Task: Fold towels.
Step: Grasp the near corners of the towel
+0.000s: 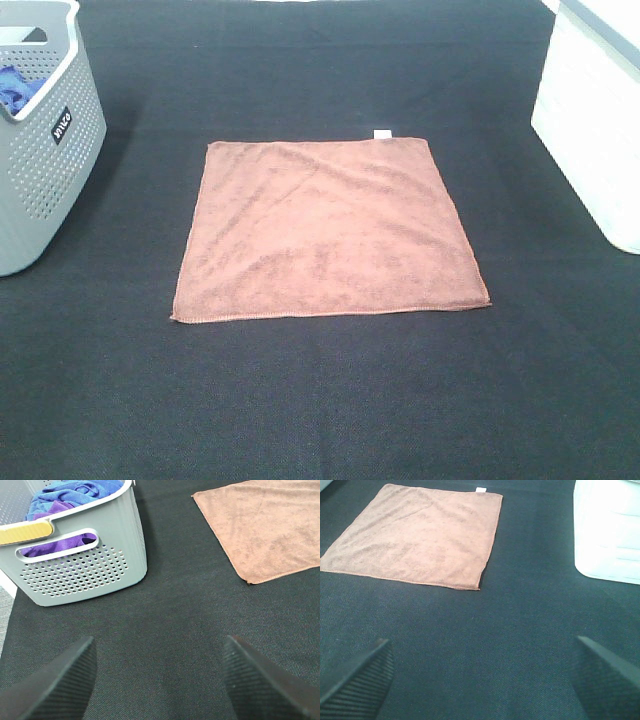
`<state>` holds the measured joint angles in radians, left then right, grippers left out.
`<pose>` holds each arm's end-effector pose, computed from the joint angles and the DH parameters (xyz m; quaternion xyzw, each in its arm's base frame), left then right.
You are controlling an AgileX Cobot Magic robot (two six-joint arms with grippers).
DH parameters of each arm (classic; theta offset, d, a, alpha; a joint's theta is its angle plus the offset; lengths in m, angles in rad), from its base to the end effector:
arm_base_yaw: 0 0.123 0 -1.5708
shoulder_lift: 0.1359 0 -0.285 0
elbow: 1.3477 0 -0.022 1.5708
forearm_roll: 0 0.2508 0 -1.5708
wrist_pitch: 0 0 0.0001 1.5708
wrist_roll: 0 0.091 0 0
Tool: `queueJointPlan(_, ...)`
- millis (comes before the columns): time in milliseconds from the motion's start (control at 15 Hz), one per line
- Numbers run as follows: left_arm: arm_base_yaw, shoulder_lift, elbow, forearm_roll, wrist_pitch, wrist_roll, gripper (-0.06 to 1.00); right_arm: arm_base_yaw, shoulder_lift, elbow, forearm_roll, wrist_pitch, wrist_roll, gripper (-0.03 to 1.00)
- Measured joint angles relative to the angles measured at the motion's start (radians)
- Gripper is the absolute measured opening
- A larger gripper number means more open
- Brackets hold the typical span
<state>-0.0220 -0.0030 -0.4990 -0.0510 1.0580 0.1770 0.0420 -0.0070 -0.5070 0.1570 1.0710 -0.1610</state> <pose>-0.0052 -0.0039 0.2773 0.0856 0.8474 0.0151 0.5238 -0.0082 0.0122 0.2792 -0.0900 0.8449 0.0472 0.5252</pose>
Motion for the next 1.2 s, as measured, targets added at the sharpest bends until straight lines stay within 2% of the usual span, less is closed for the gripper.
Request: queueJointPlan(1200,0.0,0.0,0.0,0.0,0.0,0.0,0.68,0.0,0.0,0.0,0.0,0.0,0.0,0.89)
